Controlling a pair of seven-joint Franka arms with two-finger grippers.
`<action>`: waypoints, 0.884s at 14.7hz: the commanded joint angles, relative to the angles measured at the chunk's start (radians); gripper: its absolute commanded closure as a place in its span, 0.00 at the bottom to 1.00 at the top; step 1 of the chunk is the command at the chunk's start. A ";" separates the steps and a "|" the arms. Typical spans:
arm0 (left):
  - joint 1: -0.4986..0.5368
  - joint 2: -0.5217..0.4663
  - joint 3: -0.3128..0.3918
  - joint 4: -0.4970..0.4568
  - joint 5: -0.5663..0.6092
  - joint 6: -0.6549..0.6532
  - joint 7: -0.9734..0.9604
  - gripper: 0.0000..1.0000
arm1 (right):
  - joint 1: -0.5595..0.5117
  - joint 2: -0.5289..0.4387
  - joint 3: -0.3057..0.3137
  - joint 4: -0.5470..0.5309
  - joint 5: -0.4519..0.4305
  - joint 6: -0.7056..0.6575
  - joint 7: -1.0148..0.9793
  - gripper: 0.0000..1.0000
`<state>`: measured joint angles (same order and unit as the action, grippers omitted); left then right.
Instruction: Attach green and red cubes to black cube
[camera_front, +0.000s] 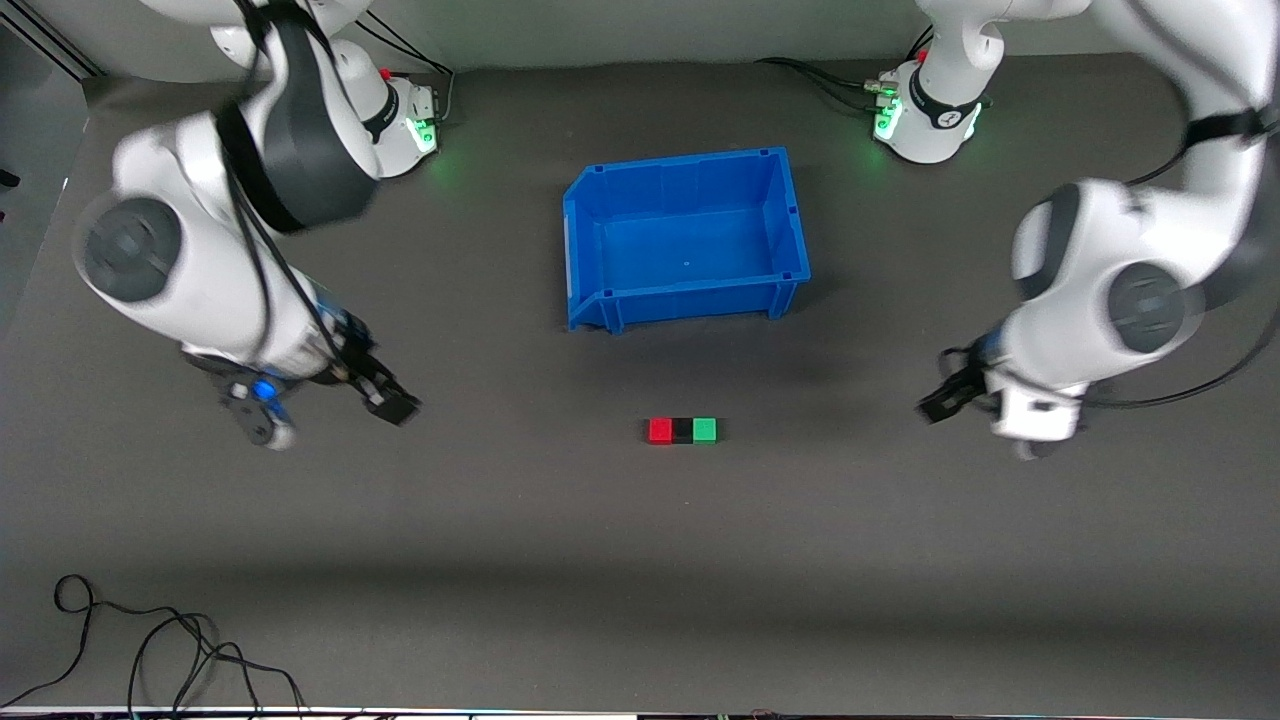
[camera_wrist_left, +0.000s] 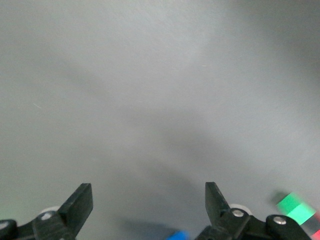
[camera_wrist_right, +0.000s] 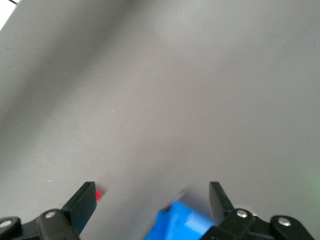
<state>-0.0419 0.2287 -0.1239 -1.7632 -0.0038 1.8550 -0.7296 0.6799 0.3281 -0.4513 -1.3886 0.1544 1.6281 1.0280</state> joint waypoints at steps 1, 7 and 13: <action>0.074 -0.094 -0.010 -0.044 -0.001 -0.069 0.264 0.02 | -0.110 -0.174 0.096 -0.156 -0.096 0.013 -0.236 0.00; 0.103 -0.172 0.009 -0.003 0.007 -0.161 0.570 0.00 | -0.494 -0.320 0.361 -0.225 -0.216 0.002 -0.720 0.00; 0.109 -0.149 0.013 0.177 0.016 -0.335 0.620 0.00 | -0.537 -0.322 0.255 -0.211 -0.200 0.018 -1.107 0.00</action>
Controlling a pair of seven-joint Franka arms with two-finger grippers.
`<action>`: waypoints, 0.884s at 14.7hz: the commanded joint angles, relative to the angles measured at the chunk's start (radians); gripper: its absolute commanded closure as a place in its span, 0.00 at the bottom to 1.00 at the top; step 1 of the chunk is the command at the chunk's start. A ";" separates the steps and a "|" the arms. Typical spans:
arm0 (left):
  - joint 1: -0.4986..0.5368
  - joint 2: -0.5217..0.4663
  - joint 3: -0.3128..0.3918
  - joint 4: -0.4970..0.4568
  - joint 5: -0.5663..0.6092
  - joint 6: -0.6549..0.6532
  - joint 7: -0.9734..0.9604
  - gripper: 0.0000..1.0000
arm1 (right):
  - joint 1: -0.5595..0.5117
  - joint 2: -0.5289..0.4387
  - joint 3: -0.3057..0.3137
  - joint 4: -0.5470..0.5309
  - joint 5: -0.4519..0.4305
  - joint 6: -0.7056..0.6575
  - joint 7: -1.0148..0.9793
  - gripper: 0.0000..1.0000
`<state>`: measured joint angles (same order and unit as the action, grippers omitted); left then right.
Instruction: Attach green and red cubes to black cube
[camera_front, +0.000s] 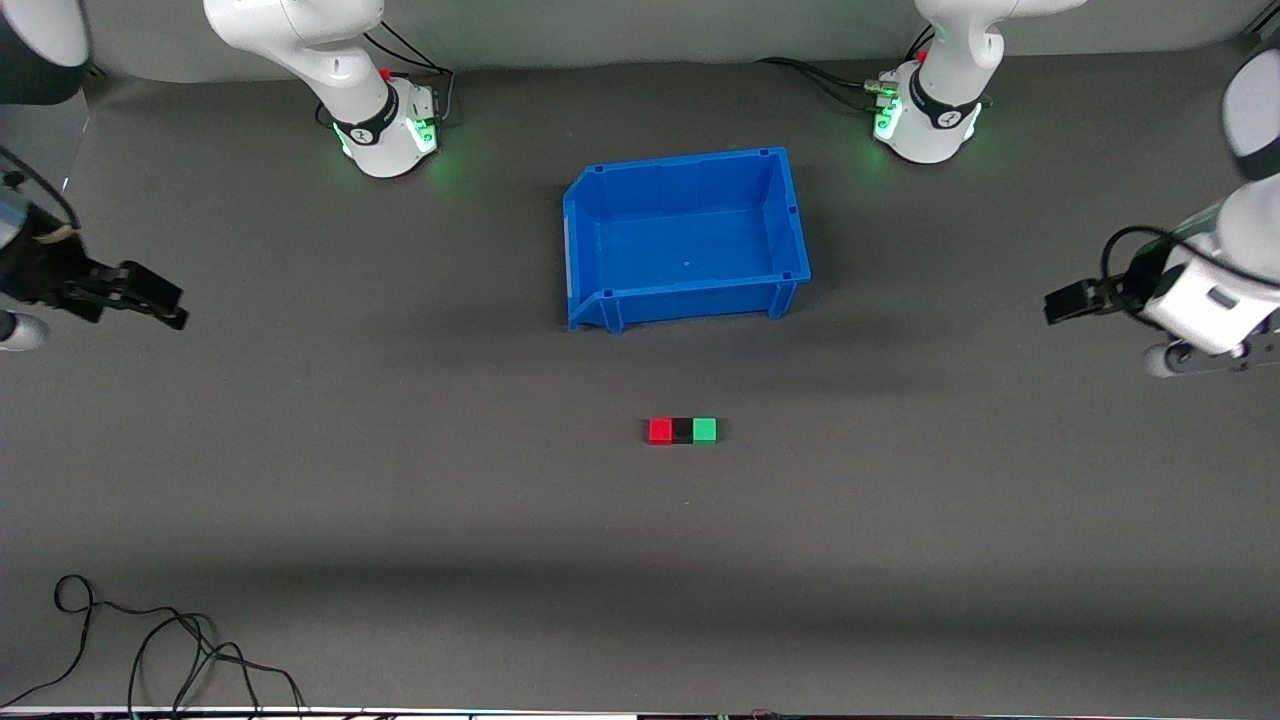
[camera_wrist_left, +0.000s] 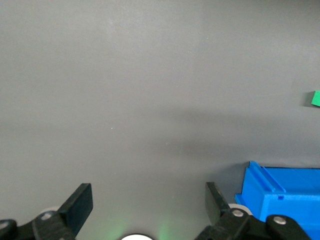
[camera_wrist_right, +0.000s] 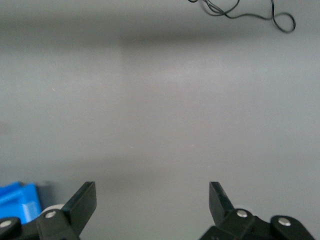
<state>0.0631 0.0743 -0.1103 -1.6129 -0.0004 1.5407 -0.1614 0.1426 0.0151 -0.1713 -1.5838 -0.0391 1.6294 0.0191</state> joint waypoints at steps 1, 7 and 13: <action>0.012 -0.002 0.003 0.024 0.013 -0.008 0.101 0.00 | 0.002 -0.010 -0.030 -0.015 -0.005 0.012 -0.102 0.00; 0.015 -0.001 0.004 0.021 0.014 0.007 0.135 0.00 | 0.003 -0.001 -0.033 -0.010 0.045 0.003 -0.088 0.00; 0.011 0.002 0.004 0.019 0.016 0.003 0.132 0.00 | 0.005 -0.001 -0.033 -0.012 0.094 -0.033 -0.087 0.00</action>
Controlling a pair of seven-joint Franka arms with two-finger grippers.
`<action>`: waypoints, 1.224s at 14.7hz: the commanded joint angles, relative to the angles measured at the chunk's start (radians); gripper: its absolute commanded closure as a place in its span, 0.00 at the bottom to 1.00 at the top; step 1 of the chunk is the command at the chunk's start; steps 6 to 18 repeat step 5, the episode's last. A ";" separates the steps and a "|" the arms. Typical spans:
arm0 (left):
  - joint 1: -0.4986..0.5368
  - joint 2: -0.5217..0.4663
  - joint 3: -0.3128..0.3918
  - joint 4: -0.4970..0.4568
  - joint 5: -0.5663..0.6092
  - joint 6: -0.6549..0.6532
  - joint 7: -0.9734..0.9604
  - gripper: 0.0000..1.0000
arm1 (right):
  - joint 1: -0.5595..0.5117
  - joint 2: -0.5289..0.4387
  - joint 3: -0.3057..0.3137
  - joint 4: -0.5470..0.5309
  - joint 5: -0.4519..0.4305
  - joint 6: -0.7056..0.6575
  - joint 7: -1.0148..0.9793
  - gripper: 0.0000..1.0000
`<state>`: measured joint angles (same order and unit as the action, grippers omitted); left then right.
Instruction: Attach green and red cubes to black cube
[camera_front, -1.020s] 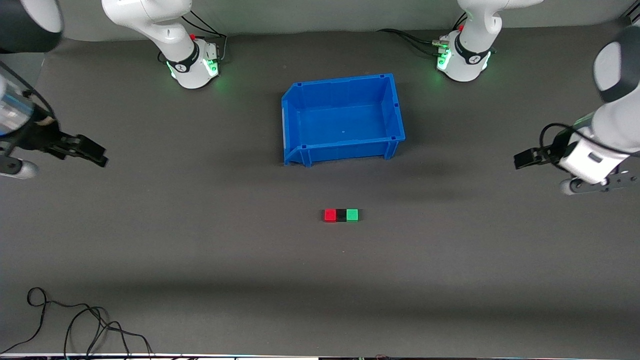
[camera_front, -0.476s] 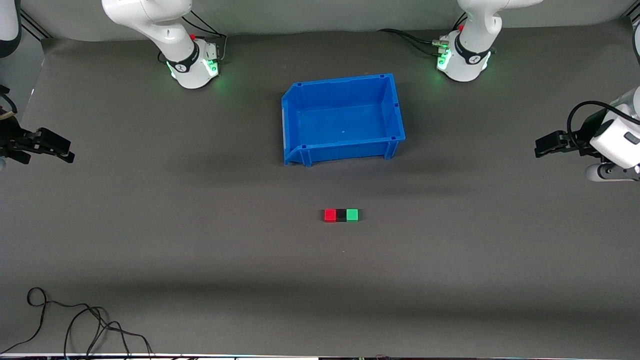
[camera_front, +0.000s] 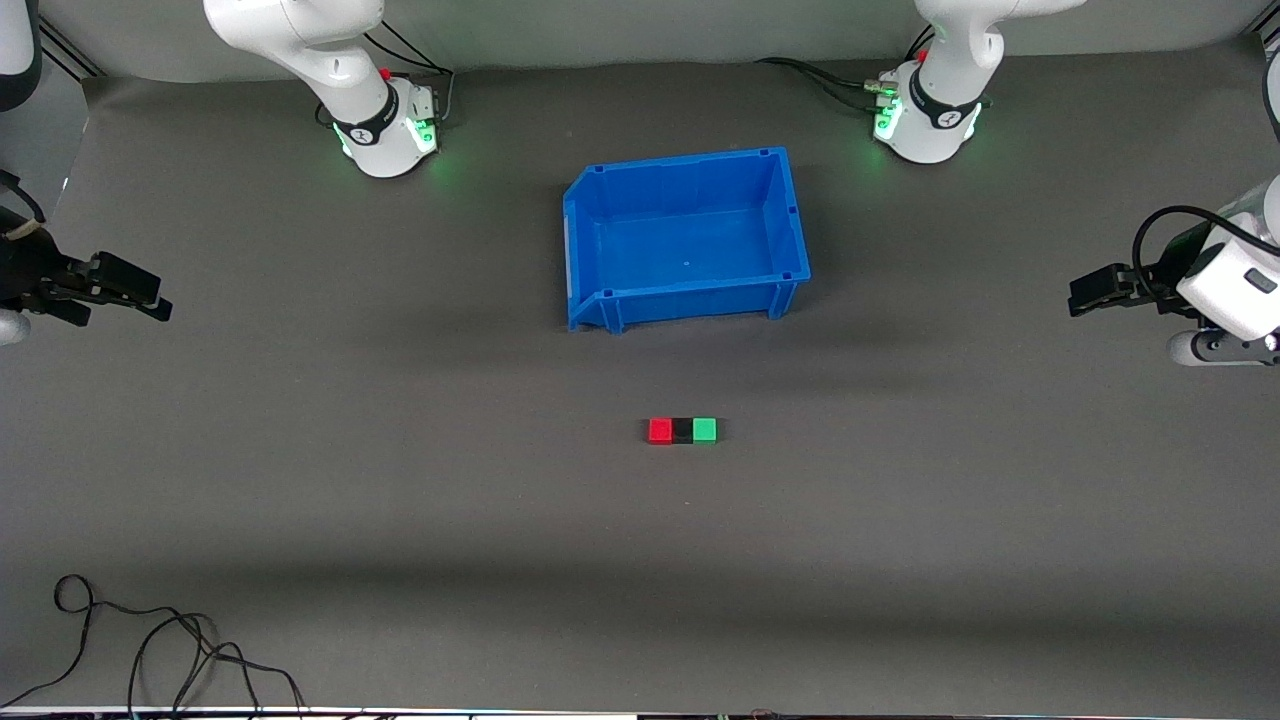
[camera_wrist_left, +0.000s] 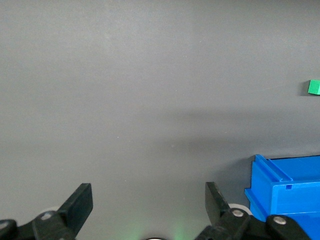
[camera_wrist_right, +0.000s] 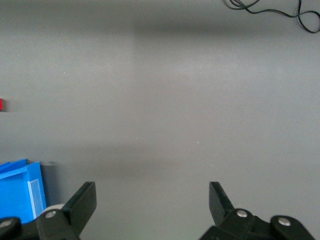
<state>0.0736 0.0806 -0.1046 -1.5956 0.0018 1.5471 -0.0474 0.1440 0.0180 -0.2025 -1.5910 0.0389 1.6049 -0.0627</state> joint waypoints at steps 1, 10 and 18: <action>0.000 -0.004 -0.001 0.002 0.015 -0.005 0.020 0.00 | 0.003 -0.004 -0.001 -0.004 0.016 -0.010 -0.005 0.00; -0.003 0.001 -0.004 0.002 0.033 0.002 0.020 0.00 | 0.003 -0.004 -0.001 0.002 0.016 -0.008 -0.005 0.00; -0.003 0.001 -0.004 0.002 0.033 0.002 0.020 0.00 | 0.003 -0.004 -0.001 0.002 0.016 -0.008 -0.005 0.00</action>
